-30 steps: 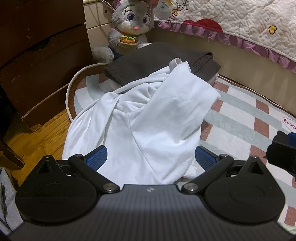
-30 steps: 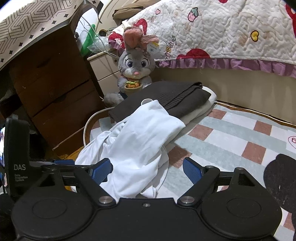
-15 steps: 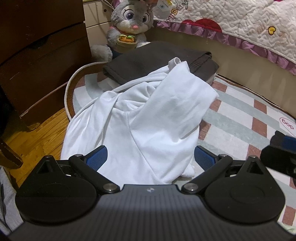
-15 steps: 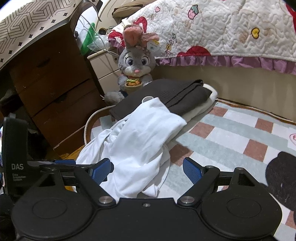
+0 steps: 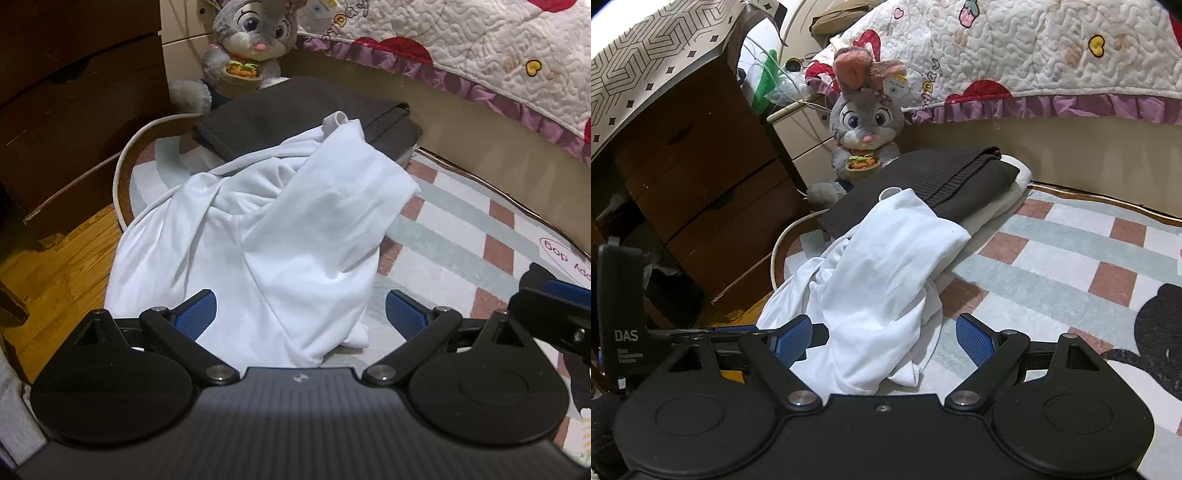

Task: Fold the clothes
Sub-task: 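Move both grippers toward the crumpled white T-shirt on the mat, then grasp the white T-shirt with the right gripper while the left gripper grasps another edge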

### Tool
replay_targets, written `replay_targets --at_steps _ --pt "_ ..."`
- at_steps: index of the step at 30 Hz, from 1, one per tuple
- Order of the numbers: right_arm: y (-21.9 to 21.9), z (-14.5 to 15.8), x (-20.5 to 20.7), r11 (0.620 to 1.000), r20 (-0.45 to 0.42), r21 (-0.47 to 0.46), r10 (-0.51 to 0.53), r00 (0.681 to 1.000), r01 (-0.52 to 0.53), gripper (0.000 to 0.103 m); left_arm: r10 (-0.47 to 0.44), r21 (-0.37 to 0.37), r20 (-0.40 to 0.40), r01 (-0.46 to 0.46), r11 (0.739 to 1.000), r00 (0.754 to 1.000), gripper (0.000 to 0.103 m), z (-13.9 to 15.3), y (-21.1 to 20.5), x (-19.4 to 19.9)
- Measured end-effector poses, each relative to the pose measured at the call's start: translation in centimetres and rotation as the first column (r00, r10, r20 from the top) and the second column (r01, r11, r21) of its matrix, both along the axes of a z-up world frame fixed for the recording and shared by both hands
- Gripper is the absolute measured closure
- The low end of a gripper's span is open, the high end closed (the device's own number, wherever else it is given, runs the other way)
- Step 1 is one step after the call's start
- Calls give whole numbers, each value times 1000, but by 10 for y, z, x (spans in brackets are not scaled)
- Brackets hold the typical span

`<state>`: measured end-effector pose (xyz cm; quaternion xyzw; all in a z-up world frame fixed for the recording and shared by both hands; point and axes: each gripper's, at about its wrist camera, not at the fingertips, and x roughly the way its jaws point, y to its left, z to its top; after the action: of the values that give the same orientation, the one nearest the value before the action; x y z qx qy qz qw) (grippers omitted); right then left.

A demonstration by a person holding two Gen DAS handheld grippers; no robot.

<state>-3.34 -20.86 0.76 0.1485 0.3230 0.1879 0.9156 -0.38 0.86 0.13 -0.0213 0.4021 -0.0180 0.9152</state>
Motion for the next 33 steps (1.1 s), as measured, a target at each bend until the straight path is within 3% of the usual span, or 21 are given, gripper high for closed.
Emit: replay_targets --at_steps 14,17,19,22,25,29,33 --pt "1 -4 2 1000 -9 -18 -16 1000 16 14 -37 -41 -7 37 998 999 4 1 -3 0" --pt "-3 -8 8 999 -17 30 -10 1000 10 14 -27 -45 -5 27 999 1000 4 -1 1 1" --pt "-5 -8 17 997 -14 73 -5 1000 6 23 -14 -64 7 15 998 1000 16 -3 10 6" --pt "-4 -6 33 993 42 114 -45 998 40 23 29 -77 7 -28 997 1000 21 -8 31 14" --pt "2 -6 65 990 34 141 0 999 -5 11 117 -24 43 -116 993 992 21 -17 63 24" --pt "18 -18 107 986 -35 157 56 998 -50 9 206 83 79 -212 974 975 21 -34 102 42" --pt "27 -48 143 990 -135 138 -20 991 38 8 206 108 73 -213 971 976 21 -54 125 58"
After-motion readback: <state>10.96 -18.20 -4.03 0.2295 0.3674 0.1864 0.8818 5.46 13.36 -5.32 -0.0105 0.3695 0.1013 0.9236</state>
